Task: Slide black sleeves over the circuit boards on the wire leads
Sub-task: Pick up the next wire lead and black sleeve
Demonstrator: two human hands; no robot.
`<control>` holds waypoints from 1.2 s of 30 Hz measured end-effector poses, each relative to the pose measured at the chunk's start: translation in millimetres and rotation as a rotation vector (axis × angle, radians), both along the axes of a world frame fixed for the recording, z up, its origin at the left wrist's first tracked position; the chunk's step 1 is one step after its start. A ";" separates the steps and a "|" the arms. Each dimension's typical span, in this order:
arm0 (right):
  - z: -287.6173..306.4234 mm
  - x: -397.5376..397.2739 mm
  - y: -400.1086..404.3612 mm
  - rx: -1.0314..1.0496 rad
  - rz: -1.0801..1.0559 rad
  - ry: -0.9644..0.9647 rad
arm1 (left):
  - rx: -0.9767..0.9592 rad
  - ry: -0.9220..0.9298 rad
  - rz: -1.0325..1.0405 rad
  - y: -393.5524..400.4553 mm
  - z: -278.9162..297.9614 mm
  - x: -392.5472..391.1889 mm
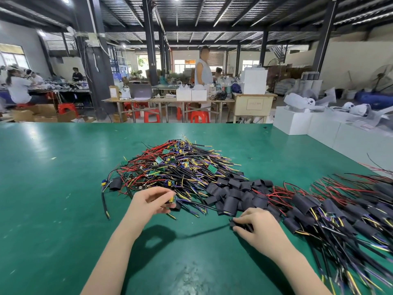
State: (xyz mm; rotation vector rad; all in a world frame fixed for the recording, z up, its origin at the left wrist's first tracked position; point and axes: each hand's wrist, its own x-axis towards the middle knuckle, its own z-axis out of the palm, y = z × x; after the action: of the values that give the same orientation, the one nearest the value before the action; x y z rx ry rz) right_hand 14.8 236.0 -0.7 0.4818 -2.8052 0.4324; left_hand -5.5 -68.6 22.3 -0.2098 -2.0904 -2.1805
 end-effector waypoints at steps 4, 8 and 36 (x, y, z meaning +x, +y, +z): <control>3.2 0.3 0.6 0.066 -0.014 -0.004 | 0.005 -0.021 0.026 -4.3 -4.6 -2.8; 6.1 1.3 0.3 -0.052 -0.045 0.075 | 0.094 -0.046 0.044 -5.3 -3.6 -1.7; 14.6 11.5 -12.0 -0.182 -0.050 0.362 | -0.201 0.069 0.111 10.5 -0.5 2.6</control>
State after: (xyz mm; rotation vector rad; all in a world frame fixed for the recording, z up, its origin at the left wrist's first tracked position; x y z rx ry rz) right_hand 26.4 224.0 13.8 0.4035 -2.3988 0.5260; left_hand -2.9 -58.0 21.9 -0.1784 -2.2245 -1.8751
